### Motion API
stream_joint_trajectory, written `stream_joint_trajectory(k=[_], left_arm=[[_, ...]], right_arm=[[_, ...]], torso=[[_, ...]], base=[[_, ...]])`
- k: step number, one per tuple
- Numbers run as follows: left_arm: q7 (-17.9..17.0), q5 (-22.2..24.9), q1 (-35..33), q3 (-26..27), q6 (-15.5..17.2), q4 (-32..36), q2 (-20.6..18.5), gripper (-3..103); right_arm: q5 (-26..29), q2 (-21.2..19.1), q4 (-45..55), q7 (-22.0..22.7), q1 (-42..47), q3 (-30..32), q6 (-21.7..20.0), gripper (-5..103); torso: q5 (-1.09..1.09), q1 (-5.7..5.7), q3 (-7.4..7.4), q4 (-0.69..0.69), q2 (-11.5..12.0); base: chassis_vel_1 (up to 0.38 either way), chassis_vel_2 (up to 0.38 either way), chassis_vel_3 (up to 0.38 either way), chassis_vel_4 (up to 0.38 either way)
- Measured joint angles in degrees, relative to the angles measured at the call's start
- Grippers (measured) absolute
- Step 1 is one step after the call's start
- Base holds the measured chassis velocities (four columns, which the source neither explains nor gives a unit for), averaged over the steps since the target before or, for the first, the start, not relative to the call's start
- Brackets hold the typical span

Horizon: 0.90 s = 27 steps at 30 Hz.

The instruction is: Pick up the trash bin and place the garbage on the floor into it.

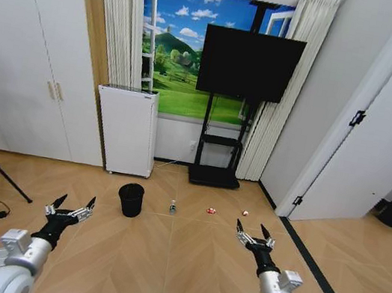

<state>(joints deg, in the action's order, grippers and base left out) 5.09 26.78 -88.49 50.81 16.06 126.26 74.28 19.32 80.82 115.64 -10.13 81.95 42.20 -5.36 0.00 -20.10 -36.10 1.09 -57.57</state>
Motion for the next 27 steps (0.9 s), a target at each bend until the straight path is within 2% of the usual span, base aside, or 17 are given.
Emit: stream_joint_trajectory(k=[7,17,27], left_arm=[[-0.78,-0.66,-0.03,0.18,0.26,0.07,0.03,100],[-0.91,-1.51,-0.04,0.22,0.55,-0.40,0.03,100],[-1.03,-1.68,-0.04,0.27,0.90,-0.15,-0.13,100]], right_arm=[[-1.58,0.09,0.00,-0.02,-0.07,-0.16,-1.45,100],[-2.81,0.31,-0.69,0.00,-0.12,-0.25,-1.32,100],[-2.67,0.08,-1.10,-0.01,-0.27,-0.13,-1.06,100]], torso=[[0.00,0.00,0.00,0.00,0.00],[0.00,0.01,0.00,0.00,0.00],[0.02,0.01,0.00,0.00,0.00]], base=[[0.000,0.000,0.000,0.000],[0.000,0.000,0.000,0.000],[-0.129,0.128,0.138,-0.118]])
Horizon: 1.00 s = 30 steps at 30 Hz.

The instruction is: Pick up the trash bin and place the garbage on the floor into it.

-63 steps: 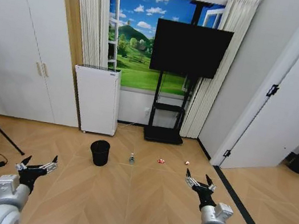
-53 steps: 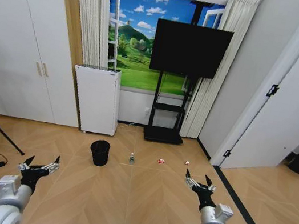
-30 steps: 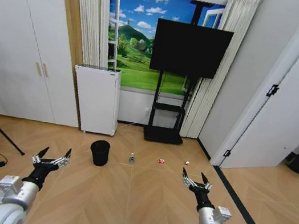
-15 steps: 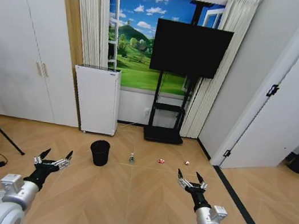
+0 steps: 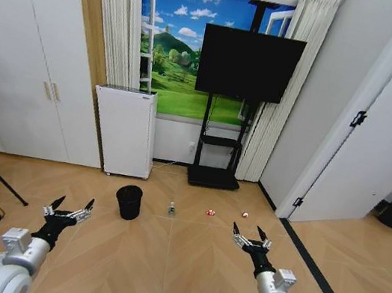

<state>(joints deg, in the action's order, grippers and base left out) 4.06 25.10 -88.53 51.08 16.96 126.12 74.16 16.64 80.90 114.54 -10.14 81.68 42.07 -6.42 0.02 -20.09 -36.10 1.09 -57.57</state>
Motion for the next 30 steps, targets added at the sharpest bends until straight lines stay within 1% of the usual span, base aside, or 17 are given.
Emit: stream_joint_trajectory(k=[3,4,5,7,9,10,12,15,20,28,30], left_arm=[[0.00,-0.01,0.02,-0.07,0.02,0.09,-0.01,100],[0.00,-0.06,0.02,-0.12,0.02,0.12,-0.01,100],[0.00,-0.06,0.02,-0.12,0.02,0.12,-0.01,100],[-0.01,-0.14,0.04,-0.22,0.07,0.12,-0.13,100],[0.00,-0.14,0.10,-0.22,0.07,0.09,-0.18,100],[0.00,-0.14,0.22,-0.23,0.10,-0.06,-0.30,100],[-0.01,-0.14,0.32,-0.25,0.12,-0.25,-0.34,100],[0.01,-0.14,0.35,-0.25,0.11,-0.50,-0.28,100],[0.02,-0.15,0.34,-0.25,0.11,-0.61,-0.12,100],[0.11,-0.20,0.41,-0.19,0.02,-1.03,-0.09,100],[0.13,-0.20,0.52,-0.25,0.00,-1.17,-0.19,100]], right_arm=[[0.09,0.02,-0.01,-0.03,0.03,0.01,0.10,100],[0.12,0.04,-0.02,-0.06,0.06,0.01,0.17,100],[0.12,0.04,-0.02,-0.06,0.06,0.01,0.17,100],[0.12,0.06,-0.05,-0.38,0.28,-0.02,0.41,100],[0.11,0.06,-0.05,-0.46,0.33,-0.06,0.44,100],[-0.02,0.09,-0.09,-0.64,0.45,-0.26,0.48,100],[-0.21,0.12,-0.10,-0.82,0.49,-0.48,0.51,100],[-0.71,0.16,-0.23,-1.10,0.45,-1.14,0.52,100],[-1.00,0.16,-0.27,-1.31,0.34,-1.44,0.50,100],[-1.62,0.05,-0.61,-2.29,-0.07,-1.83,0.24,100],[-1.73,0.06,-0.83,-2.49,-0.09,-1.85,0.24,100]], torso=[[-0.04,-0.01,0.00,0.03,0.00],[0.00,-0.02,0.00,0.00,0.01],[0.00,-0.02,0.00,0.00,0.01],[-0.07,-0.03,0.00,0.00,0.01],[-0.04,-0.03,0.00,0.00,0.00],[0.02,-0.03,-0.01,0.01,0.01],[-0.05,-0.01,0.00,0.02,0.01],[0.00,0.00,0.00,0.01,0.01],[-0.02,0.00,0.00,-0.02,0.01],[-0.02,0.00,0.00,0.01,0.00],[0.00,0.00,0.00,-0.01,0.01]], base=[[-0.188,0.184,0.201,-0.193],[-0.159,0.209,0.180,-0.196],[-0.159,0.209,0.180,-0.196],[-0.191,0.164,0.166,-0.167],[-0.125,0.154,0.147,-0.169],[-0.126,0.115,0.136,-0.162],[-0.128,0.122,0.124,-0.147],[-0.124,0.135,0.132,-0.136],[-0.157,0.156,0.158,-0.141],[-0.170,0.165,0.164,-0.173],[-0.178,0.199,0.243,-0.181]])
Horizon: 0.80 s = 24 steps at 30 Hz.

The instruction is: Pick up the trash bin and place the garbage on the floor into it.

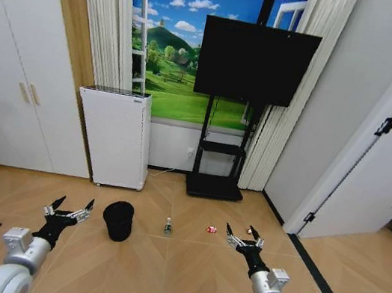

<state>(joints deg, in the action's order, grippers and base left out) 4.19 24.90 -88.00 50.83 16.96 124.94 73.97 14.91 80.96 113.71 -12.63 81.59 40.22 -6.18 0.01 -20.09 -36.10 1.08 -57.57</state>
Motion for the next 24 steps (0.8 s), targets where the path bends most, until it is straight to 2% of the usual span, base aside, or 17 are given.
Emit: stream_joint_trajectory(k=[5,6,9,11,12,17,24], left_arm=[[0.09,-0.06,0.08,-0.20,-0.02,-0.18,0.00,100],[0.11,-0.07,0.08,-0.21,-0.02,-0.19,0.04,100],[0.13,-0.08,0.03,-0.20,-0.05,-0.17,0.13,100],[0.13,-0.08,0.02,-0.20,-0.06,-0.16,0.16,100],[0.14,-0.09,-0.05,-0.19,-0.07,-0.14,0.26,100],[0.20,-0.20,-0.13,-0.16,-0.14,-0.01,0.65,100],[0.28,-0.51,-0.10,-0.30,-0.17,-0.08,0.73,100]], right_arm=[[-0.35,0.04,-0.33,-0.18,0.23,-0.02,0.21,100],[-0.41,0.02,-0.34,-0.20,0.26,-0.02,0.24,100],[-0.48,0.01,-0.39,-0.25,0.25,-0.03,0.29,100],[-0.50,0.00,-0.41,-0.25,0.24,-0.03,0.30,100],[-0.55,-0.02,-0.41,-0.25,0.20,-0.02,0.34,100],[-0.72,-0.07,-0.44,-0.26,0.25,-0.08,0.48,100],[-0.81,-0.06,-0.48,-0.28,0.48,-0.01,0.59,100]], torso=[[0.02,0.00,0.00,0.02,0.00],[-0.05,-0.01,0.00,0.03,0.00],[0.03,-0.01,0.00,-0.01,0.00],[0.02,-0.01,0.00,0.00,0.00],[-0.06,-0.01,0.00,0.00,0.00],[0.00,-0.02,-0.01,0.00,0.00],[-0.02,0.00,0.00,0.03,0.00]], base=[[-0.230,0.223,0.221,-0.219],[-0.242,0.218,0.219,-0.212],[-0.212,0.230,0.224,-0.221],[-0.228,0.254,0.235,-0.209],[-0.229,0.234,0.241,-0.209],[-0.222,0.211,0.210,-0.219],[-0.225,0.227,0.223,-0.225]])
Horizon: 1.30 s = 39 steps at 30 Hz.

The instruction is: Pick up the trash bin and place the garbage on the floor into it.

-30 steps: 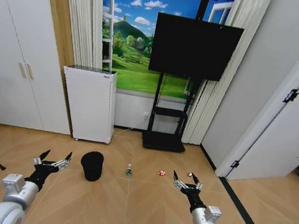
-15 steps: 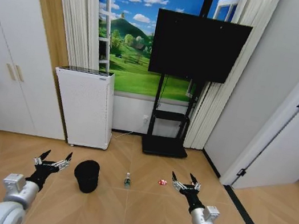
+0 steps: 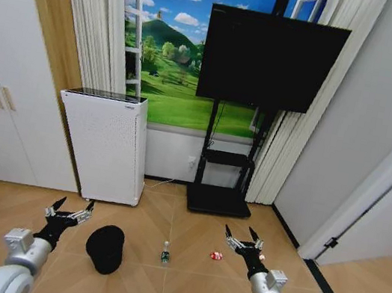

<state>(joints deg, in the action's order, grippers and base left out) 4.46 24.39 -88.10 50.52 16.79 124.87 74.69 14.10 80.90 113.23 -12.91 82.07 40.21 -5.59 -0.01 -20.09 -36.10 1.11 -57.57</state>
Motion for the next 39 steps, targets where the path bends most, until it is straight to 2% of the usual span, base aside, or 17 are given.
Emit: stream_joint_trajectory(k=[6,9,11,23,26,28,31,37,39], left_arm=[[0.00,0.02,0.40,-0.17,0.00,-0.31,-0.32,100],[0.00,0.02,0.49,-0.20,0.00,-0.51,-0.31,100],[0.00,0.01,0.53,-0.18,-0.01,-0.73,-0.25,100],[0.23,-0.09,0.69,-0.10,-0.11,-1.97,0.02,100],[0.26,-0.35,0.53,-0.15,0.06,-1.87,0.24,100],[0.27,-0.57,0.56,-0.23,0.01,-1.94,0.31,100],[0.27,-0.60,0.59,-0.23,-0.04,-2.10,0.28,100],[0.29,-0.61,0.55,-0.22,-0.16,-2.22,0.10,100],[0.38,-0.61,0.55,-0.14,-0.24,-2.39,-0.09,100]], right_arm=[[-0.04,0.04,-0.19,-0.04,-0.03,0.03,0.12,100],[-0.13,0.10,-0.37,-0.04,-0.07,0.00,0.13,100],[-0.26,0.17,-0.51,-0.04,-0.11,-0.09,0.13,100],[0.05,0.45,-1.70,0.91,-0.86,-0.36,0.93,100],[0.13,0.44,-1.89,1.33,-0.91,-0.28,0.97,100],[0.13,0.41,-2.00,1.45,-0.78,-0.16,0.99,100],[0.13,0.58,-2.10,1.50,-0.72,-0.16,0.99,100],[0.08,0.97,-2.31,1.52,-0.72,-0.34,0.99,100],[0.02,1.15,-2.51,1.53,-0.86,-0.50,0.99,100]], torso=[[0.01,0.00,0.00,-0.03,0.00],[-0.01,0.00,0.00,0.00,0.00],[0.05,0.00,0.00,-0.03,0.00],[0.00,-0.02,0.00,-0.02,0.03],[0.02,0.11,0.21,-0.04,0.44],[0.00,0.52,0.67,0.02,1.21],[0.01,0.92,1.14,-0.02,1.99],[0.02,1.46,1.82,-0.04,3.22],[0.01,1.91,2.42,-0.03,4.32]], base=[[-0.228,0.209,0.227,-0.228],[-0.224,0.219,0.210,-0.215],[-0.223,0.218,0.221,-0.228],[-0.224,0.217,0.207,-0.203],[-0.103,0.113,0.107,-0.047],[-0.023,0.025,0.010,-0.003],[0.012,-0.008,-0.020,0.007],[0.011,-0.008,-0.007,0.007],[0.000,0.000,0.000,0.000]])
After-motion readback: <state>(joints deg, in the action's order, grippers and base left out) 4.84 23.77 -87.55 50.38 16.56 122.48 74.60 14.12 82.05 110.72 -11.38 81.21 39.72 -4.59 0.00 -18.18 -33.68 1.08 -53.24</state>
